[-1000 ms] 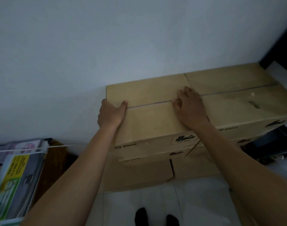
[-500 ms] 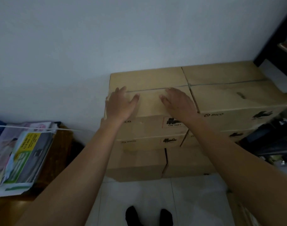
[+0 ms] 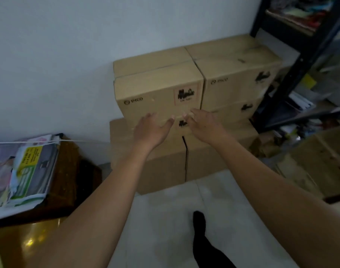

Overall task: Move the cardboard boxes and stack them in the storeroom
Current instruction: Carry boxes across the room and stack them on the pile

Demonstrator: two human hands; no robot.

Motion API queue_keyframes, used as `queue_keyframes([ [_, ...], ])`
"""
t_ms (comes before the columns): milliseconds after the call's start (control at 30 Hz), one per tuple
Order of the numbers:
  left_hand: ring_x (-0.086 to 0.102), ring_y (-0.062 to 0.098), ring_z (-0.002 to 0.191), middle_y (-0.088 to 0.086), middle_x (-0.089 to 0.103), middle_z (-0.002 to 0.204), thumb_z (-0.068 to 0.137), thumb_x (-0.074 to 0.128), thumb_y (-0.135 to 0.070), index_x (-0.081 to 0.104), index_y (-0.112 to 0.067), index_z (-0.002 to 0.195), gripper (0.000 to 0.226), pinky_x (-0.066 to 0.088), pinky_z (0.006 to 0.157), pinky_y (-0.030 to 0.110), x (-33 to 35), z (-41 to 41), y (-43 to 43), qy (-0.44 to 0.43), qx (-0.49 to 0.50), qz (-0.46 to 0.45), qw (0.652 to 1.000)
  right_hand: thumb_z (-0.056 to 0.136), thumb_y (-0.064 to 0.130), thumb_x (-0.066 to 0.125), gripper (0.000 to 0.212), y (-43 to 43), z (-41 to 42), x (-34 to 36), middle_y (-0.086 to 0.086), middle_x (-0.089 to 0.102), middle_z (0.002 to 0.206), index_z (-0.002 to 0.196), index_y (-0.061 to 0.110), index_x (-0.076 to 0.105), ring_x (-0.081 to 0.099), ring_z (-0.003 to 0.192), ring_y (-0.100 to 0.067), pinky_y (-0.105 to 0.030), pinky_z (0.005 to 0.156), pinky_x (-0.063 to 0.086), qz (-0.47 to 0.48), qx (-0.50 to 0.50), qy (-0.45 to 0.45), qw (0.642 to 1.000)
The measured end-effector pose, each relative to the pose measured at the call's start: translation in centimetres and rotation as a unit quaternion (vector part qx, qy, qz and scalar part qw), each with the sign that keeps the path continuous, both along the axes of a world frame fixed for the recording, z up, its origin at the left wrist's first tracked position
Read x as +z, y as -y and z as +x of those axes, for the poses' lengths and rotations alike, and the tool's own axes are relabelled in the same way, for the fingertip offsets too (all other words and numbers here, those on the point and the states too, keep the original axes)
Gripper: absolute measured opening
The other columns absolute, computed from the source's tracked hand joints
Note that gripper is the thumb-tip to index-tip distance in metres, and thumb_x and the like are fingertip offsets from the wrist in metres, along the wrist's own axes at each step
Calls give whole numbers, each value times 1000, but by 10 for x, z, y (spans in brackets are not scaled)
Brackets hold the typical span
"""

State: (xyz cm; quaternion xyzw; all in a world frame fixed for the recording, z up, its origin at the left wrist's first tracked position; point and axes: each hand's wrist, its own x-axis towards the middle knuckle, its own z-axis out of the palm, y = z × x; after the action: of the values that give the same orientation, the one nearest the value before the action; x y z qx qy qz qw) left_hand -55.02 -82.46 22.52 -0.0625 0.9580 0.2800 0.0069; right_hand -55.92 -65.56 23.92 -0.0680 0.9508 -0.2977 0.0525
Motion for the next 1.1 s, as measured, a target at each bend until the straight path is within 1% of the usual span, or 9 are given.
queue_keyframes([
  [100,35,27,139,8,38,152,89,37,-71,39,-15,147,81,31,113,42,-15,51,-14,51,-38,-5,998,103,42,30,45,-18,59,-22,-14,61,117,114,9,59,55,110,-30,-33,83,36,-10,-30,24,999],
  [167,30,26,143,6,32,156,88,36,-73,33,-17,150,83,28,115,42,-20,81,-24,81,-54,-7,995,102,43,29,48,-32,95,-34,-15,60,118,116,9,60,54,111,-30,-33,83,36,-25,-62,52,996],
  [400,29,28,143,6,29,157,85,35,-77,27,-18,152,90,27,115,44,-42,161,-96,184,-134,16,974,100,51,27,59,-97,207,-57,-16,53,135,133,8,50,48,124,-33,-34,92,37,-38,-184,140,972],
  [500,30,29,142,8,30,157,85,34,-77,28,-15,152,91,26,113,42,-50,188,-144,189,-186,-4,964,101,50,26,62,-135,255,-60,-15,40,148,144,8,38,38,135,-32,-35,106,31,-37,-236,158,958],
  [600,29,28,143,8,28,157,86,34,-76,27,-14,152,91,25,112,39,-53,218,-201,194,-241,-1,951,98,58,22,70,-181,301,-67,-11,33,154,150,13,30,33,140,-29,-38,112,27,-28,-283,165,944],
  [667,29,28,143,6,29,157,87,35,-75,27,-15,152,89,27,111,38,-54,242,-247,201,-269,10,942,97,60,22,70,-221,333,-70,-12,38,151,148,13,34,37,137,-30,-39,109,32,-17,-316,168,934],
  [800,33,29,140,5,31,156,85,33,-79,28,-17,152,91,33,108,43,-60,281,-319,216,-300,-1,929,100,52,27,56,-287,384,-70,-17,54,133,134,13,49,49,123,-35,-40,97,39,-24,-367,162,916],
  [900,32,28,141,7,29,157,84,33,-79,26,-18,152,92,32,111,45,-67,315,-380,228,-310,3,923,100,51,30,57,-344,423,-74,-16,51,137,137,11,47,47,126,-33,-37,98,38,-40,-401,161,901],
  [1100,35,29,139,9,36,153,87,33,-75,32,-16,150,87,32,108,41,-94,366,-495,228,-322,-12,919,101,50,29,60,-455,477,-97,-15,42,147,145,10,36,37,136,-31,-38,107,31,-48,-409,167,896],
])
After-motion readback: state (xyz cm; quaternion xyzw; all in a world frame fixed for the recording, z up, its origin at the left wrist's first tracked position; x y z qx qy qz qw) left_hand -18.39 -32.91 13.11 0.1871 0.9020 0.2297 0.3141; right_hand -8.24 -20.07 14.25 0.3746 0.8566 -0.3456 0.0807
